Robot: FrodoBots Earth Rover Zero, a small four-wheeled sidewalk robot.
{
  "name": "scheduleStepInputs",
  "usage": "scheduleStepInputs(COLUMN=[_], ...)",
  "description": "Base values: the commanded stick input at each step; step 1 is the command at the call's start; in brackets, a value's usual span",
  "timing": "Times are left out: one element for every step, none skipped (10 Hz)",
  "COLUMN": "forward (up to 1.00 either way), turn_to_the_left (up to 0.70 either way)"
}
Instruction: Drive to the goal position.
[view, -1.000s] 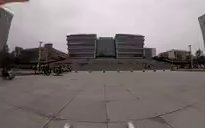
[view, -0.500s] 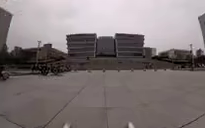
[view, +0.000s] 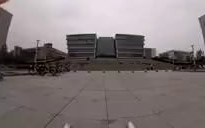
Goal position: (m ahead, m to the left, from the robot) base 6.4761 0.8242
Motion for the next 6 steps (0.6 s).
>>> scheduleStepInputs(forward=[0.7,0.7,0.7,0.7,0.7,0.7], turn_to_the_left=[0.0,-0.05,-0.11,-0.08,0.0,0.0])
